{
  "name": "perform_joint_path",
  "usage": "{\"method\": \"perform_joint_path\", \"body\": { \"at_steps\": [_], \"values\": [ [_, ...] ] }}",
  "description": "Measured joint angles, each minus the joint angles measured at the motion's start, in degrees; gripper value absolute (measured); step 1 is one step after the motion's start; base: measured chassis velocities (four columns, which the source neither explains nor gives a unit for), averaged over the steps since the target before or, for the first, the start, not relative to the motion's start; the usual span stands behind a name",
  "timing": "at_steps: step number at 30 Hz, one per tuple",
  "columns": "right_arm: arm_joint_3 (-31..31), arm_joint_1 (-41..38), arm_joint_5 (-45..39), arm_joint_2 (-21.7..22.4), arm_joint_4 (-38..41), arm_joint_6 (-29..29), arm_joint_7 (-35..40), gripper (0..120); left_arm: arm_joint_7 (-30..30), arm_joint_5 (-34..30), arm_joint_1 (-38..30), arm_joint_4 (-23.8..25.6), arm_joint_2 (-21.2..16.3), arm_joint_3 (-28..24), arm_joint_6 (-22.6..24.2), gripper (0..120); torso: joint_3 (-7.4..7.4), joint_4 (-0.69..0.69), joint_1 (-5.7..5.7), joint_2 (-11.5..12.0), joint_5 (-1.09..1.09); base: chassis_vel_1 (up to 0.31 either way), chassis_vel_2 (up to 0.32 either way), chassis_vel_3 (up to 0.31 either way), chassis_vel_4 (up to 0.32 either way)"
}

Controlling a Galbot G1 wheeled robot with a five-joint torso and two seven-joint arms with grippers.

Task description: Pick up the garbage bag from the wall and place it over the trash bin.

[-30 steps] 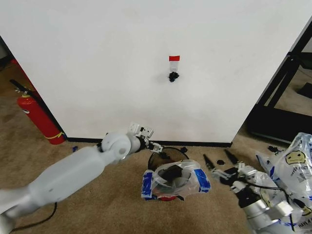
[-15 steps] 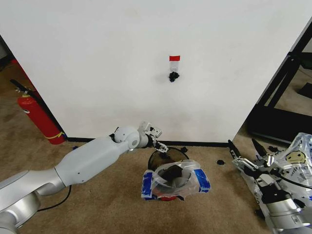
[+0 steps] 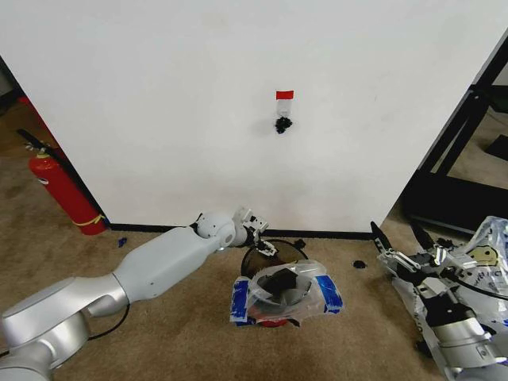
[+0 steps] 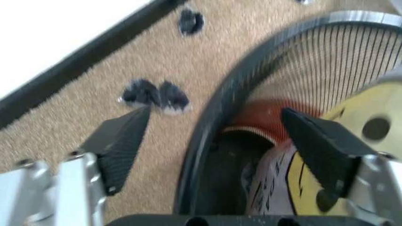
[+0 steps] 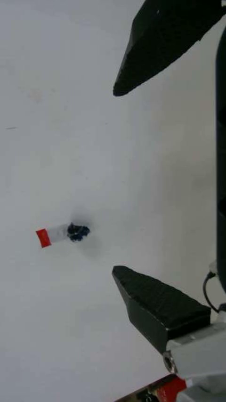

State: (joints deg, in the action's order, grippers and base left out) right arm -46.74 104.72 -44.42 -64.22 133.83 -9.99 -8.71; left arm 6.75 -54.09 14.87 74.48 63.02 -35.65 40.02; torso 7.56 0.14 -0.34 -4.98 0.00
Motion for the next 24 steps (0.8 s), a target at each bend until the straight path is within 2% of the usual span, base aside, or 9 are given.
{"method": "perform_joint_path", "body": {
  "at_steps": [5, 6, 13, 14, 19, 21, 24],
  "values": [
    [0.6, -0.5, -0.4, -0.1, -0.1, 0.3, 0.7, 100, 0.5, 0.2, 1.0, 2.3, -2.0, 0.3, 0.1, 56, 0.00, -0.01, 0.00, 0.0, 0.00, 0.000, 0.000, 0.000, 0.000],
    [0.6, -0.5, -0.4, -0.1, -0.1, 0.3, 0.7, 100, 0.5, 0.2, 1.0, 2.3, -2.0, 0.3, 0.1, 56, 0.00, -0.01, 0.00, 0.0, 0.00, 0.000, 0.000, 0.000, 0.000],
    [2.8, -1.6, 0.1, -0.8, -0.8, 0.7, 2.1, 100, -0.4, -0.2, 3.6, 4.1, -3.4, 2.2, 0.7, 26, 0.00, -0.01, 0.00, 0.0, 0.00, 0.000, 0.000, 0.000, 0.000],
    [2.8, -1.6, 0.1, -0.8, -0.8, 0.7, 2.1, 100, -0.4, -0.2, 3.6, 4.1, -3.4, 2.2, 0.7, 26, 0.00, -0.01, 0.00, 0.0, 0.00, 0.000, 0.000, 0.000, 0.000],
    [3.4, -2.0, -0.1, -0.2, -0.9, 1.1, 3.2, 100, -3.2, -3.1, 4.8, 5.7, -4.0, 4.1, 1.1, 7, 0.00, 0.00, 0.00, 0.0, 0.00, 0.000, 0.000, 0.000, 0.000],
    [3.6, -2.4, -0.1, 0.0, -1.0, 1.3, 3.7, 100, -3.9, -4.1, 4.9, 6.3, -4.6, 4.3, 1.4, 2, 0.00, 0.00, 0.00, 0.0, 0.01, 0.000, 0.000, 0.000, 0.000],
    [3.9, -2.8, -0.2, 0.1, -1.1, 1.6, 4.3, 100, -4.4, -4.6, 5.2, 7.0, -5.4, 4.6, 1.5, 1, 0.00, 0.00, 0.00, 0.0, 0.00, 0.000, 0.000, 0.000, 0.000]
  ]
}}
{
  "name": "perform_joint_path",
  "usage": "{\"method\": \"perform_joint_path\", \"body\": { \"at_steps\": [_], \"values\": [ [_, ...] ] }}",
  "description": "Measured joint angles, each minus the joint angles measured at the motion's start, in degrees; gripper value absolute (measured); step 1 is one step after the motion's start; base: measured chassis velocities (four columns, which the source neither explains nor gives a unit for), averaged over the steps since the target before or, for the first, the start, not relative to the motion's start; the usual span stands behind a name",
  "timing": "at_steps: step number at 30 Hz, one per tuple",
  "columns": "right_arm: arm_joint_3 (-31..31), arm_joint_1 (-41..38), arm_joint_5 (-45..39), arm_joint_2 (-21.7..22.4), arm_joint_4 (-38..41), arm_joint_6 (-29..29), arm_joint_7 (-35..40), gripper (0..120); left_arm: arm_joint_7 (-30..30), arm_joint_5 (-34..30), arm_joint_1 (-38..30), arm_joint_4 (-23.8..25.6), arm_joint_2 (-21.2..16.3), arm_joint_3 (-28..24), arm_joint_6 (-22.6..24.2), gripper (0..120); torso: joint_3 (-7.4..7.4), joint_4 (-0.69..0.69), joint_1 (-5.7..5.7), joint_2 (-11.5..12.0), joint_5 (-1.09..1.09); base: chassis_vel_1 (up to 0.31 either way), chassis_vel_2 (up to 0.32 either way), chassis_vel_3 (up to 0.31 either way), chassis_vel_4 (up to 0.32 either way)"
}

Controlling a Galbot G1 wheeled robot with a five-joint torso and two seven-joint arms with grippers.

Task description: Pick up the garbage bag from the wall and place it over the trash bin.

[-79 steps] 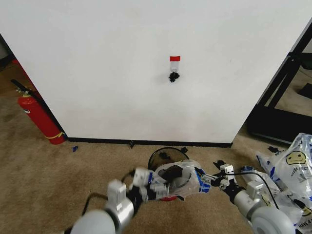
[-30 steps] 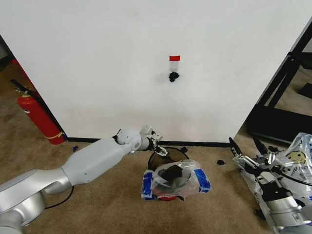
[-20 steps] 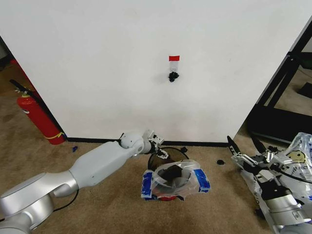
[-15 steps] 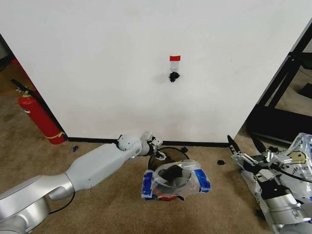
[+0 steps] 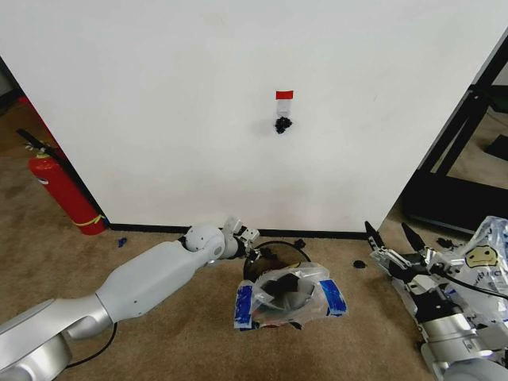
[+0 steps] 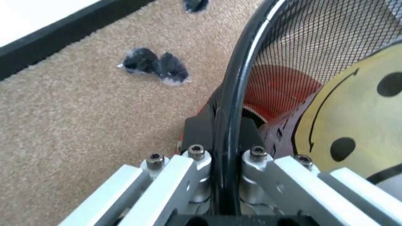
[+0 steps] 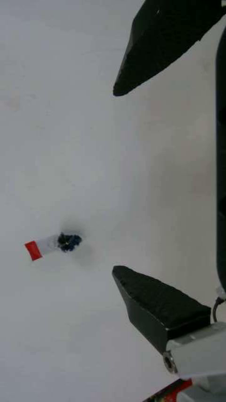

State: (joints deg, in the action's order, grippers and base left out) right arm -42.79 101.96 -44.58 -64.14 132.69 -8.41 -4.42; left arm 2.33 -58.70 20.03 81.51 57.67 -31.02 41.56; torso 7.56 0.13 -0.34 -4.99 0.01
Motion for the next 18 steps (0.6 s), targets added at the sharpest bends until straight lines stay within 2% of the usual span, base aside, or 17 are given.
{"method": "perform_joint_path", "body": {
  "at_steps": [6, 14, 18],
  "values": [
    [0.9, -0.3, 0.6, 0.2, -0.4, 1.0, 0.7, 100, -6.1, -4.3, 2.1, 1.9, -1.2, 1.6, 0.5, 1, 0.00, 0.00, 0.00, 0.0, -0.01, 0.000, 0.000, 0.000, 0.000],
    [1.8, -1.1, 0.7, 0.1, -0.8, 1.6, 1.3, 100, -11.2, -8.5, 2.9, 5.4, -3.3, 2.8, 0.6, 1, 0.00, -0.02, 0.00, 0.0, -0.02, 0.000, 0.000, 0.000, 0.000],
    [2.0, -1.2, 1.2, -0.1, -1.2, 1.7, 1.4, 100, -22.2, -16.6, 3.2, 9.1, -4.8, 3.7, 0.6, 1, 0.00, 0.01, 0.00, 0.0, -0.02, 0.000, 0.000, 0.000, 0.000]
  ]
}}
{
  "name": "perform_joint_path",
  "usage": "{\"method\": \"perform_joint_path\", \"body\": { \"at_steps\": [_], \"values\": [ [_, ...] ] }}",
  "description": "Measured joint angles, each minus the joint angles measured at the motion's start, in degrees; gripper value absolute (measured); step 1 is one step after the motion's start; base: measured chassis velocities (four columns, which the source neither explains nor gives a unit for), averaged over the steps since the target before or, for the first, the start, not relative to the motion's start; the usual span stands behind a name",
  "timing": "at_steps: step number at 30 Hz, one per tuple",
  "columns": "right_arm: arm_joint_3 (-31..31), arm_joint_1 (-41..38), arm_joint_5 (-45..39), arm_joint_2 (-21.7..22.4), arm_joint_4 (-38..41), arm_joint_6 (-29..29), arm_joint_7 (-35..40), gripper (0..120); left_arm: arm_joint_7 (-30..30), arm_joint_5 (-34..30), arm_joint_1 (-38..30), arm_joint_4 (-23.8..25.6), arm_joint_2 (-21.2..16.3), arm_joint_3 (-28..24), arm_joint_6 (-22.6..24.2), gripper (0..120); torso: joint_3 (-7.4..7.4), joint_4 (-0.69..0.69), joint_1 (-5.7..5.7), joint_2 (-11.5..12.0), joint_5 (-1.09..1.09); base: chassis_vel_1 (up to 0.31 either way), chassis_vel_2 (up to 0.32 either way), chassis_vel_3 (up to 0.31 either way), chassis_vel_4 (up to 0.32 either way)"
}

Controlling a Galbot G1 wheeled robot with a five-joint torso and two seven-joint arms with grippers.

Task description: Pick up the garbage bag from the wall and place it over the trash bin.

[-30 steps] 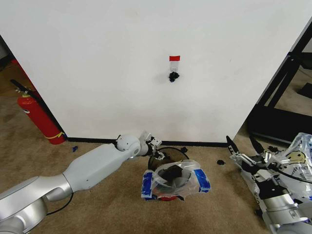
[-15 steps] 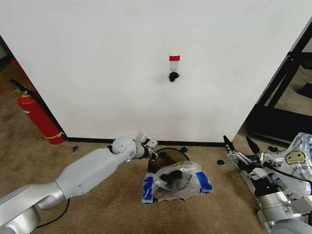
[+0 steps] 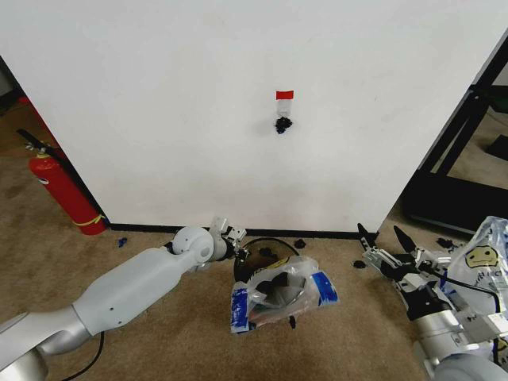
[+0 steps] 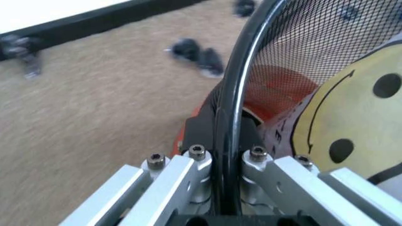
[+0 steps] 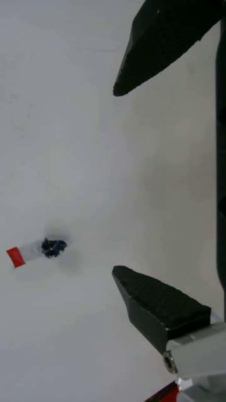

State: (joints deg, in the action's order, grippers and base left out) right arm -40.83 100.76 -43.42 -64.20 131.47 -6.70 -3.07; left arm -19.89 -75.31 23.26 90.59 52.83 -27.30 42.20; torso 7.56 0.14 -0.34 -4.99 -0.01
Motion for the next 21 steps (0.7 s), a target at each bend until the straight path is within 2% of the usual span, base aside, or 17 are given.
{"method": "perform_joint_path", "body": {
  "at_steps": [3, 4, 8, 10, 11, 12, 13, 16, 21],
  "values": [
    [0.1, -0.5, -0.1, 0.0, -0.3, 0.0, 0.3, 100, -9.8, -7.5, 1.7, 1.3, -0.1, 2.6, 0.0, 1, 0.00, -0.03, 0.00, 0.0, 0.01, 0.000, 0.000, 0.000, 0.000],
    [0.1, -0.5, -0.1, 0.0, -0.3, 0.0, 0.3, 100, -9.8, -7.5, 1.7, 1.3, -0.1, 2.6, 0.0, 1, 0.00, -0.03, 0.00, 0.0, 0.01, 0.000, 0.000, 0.000, 0.000],
    [0.1, -1.0, -0.8, 0.2, 0.0, 0.5, 1.3, 100, -23.1, -15.7, 6.7, 4.4, 1.5, 9.3, -0.6, 0, 0.00, -0.01, 0.00, 0.0, 0.01, 0.000, 0.000, 0.000, 0.000],
    [0.1, -1.1, -1.0, 0.4, 0.1, 0.7, 1.7, 100, -26.5, -18.0, 8.6, 5.7, 2.1, 12.1, -1.9, 0, 0.00, -0.02, 0.00, 0.0, 0.03, 0.000, 0.000, 0.000, 0.000],
    [0.1, -1.1, -1.0, 0.6, 0.2, 0.8, 1.9, 100, -28.9, -19.4, 10.5, 7.2, 2.8, 15.2, -3.5, 0, 0.00, -0.02, 0.00, 0.0, 0.02, 0.000, 0.000, 0.000, 0.000],
    [0.1, -1.1, -1.0, 0.6, 0.2, 0.8, 1.9, 100, -28.9, -19.4, 10.5, 7.2, 2.8, 15.2, -3.5, 0, 0.00, -0.02, 0.00, 0.0, 0.02, 0.000, 0.000, 0.000, 0.000],
    [0.2, -1.1, -1.1, 0.7, 0.2, 0.9, 2.0, 100, -30.8, -20.3, 12.1, 8.3, 3.5, 17.7, -5.0, 0, 0.00, -0.01, 0.00, 0.0, 0.00, 0.000, 0.000, 0.000, 0.000],
    [0.2, -1.1, -1.1, 0.7, 0.3, 1.0, 2.2, 100, -33.7, -21.2, 14.7, 10.0, 4.6, 20.9, -7.8, 0, 0.00, 0.00, 0.00, 0.0, 0.01, 0.000, 0.000, 0.000, 0.000],
    [0.3, -0.7, -1.0, 0.7, 0.7, 1.2, 2.4, 100, -35.9, -18.9, 19.5, 12.7, 6.0, 25.5, -13.9, 0, 0.00, -0.03, 0.00, 0.0, 0.02, 0.000, 0.000, 0.000, 0.000]
  ]
}}
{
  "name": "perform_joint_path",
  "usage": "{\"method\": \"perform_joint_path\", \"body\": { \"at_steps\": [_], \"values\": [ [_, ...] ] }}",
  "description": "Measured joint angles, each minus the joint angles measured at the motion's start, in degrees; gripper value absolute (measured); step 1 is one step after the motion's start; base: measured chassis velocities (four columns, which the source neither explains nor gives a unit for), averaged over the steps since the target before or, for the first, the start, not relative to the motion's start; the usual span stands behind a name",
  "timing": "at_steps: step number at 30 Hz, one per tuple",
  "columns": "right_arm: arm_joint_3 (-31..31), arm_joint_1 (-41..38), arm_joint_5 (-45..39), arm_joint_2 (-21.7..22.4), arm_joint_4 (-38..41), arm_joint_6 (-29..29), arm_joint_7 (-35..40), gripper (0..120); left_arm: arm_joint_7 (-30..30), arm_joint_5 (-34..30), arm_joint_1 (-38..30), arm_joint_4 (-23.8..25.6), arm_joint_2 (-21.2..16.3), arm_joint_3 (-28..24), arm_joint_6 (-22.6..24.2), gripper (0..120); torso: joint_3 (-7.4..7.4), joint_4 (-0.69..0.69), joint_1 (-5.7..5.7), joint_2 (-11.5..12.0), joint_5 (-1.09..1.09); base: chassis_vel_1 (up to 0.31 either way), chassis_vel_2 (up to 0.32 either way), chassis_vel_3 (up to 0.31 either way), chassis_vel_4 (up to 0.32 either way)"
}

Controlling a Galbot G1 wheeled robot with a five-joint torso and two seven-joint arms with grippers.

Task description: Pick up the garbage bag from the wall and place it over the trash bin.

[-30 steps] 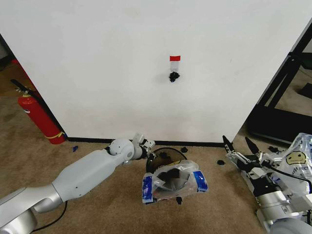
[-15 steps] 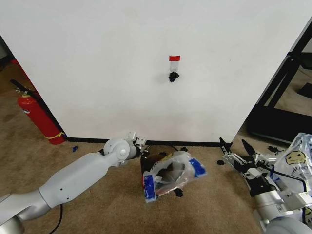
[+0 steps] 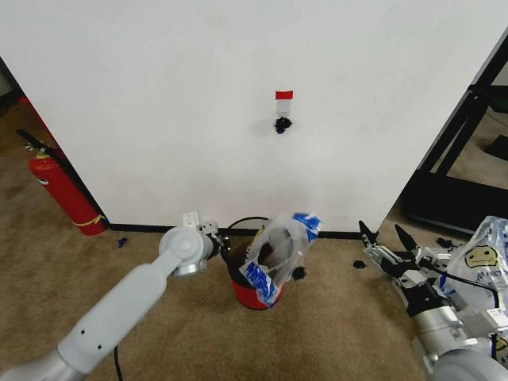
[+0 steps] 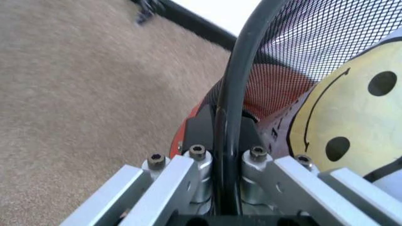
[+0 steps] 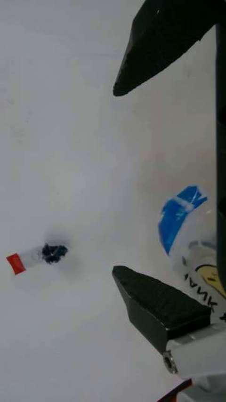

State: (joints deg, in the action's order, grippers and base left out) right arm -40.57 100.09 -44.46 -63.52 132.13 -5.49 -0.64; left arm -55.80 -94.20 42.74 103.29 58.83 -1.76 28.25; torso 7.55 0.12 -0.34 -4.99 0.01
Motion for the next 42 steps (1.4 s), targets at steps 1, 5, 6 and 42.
{"method": "perform_joint_path", "body": {
  "at_steps": [1, 5, 6, 42],
  "values": [
    [0.0, 0.1, 0.0, 0.0, 0.1, 0.1, 0.1, 100, -0.9, 1.7, 1.4, 0.9, 0.5, 1.2, -1.7, 0, 0.00, 0.01, 0.00, 0.0, -0.01, 0.000, 0.000, 0.000, 0.000],
    [0.1, 0.3, 0.1, -0.1, 0.5, 0.2, 0.4, 100, -3.3, 8.3, 4.8, 4.2, 1.6, 3.3, -5.3, 0, 0.00, 0.00, 0.00, 0.0, -0.01, 0.000, 0.000, 0.000, 0.000],
    [0.1, 0.3, 0.1, -0.1, 0.5, 0.2, 0.4, 100, -3.3, 8.3, 4.8, 4.2, 1.6, 3.3, -5.3, 0, 0.00, 0.00, 0.00, 0.0, -0.01, 0.000, 0.000, 0.000, 0.000],
    [1.9, 2.5, 4.0, -2.8, 1.4, 1.0, 1.7, 100, -7.8, 18.0, 17.0, 5.7, 11.6, 1.5, -11.5, 0, 0.00, 0.01, 0.00, 0.0, -0.01, 0.000, 0.000, 0.000, 0.000]
  ]
}}
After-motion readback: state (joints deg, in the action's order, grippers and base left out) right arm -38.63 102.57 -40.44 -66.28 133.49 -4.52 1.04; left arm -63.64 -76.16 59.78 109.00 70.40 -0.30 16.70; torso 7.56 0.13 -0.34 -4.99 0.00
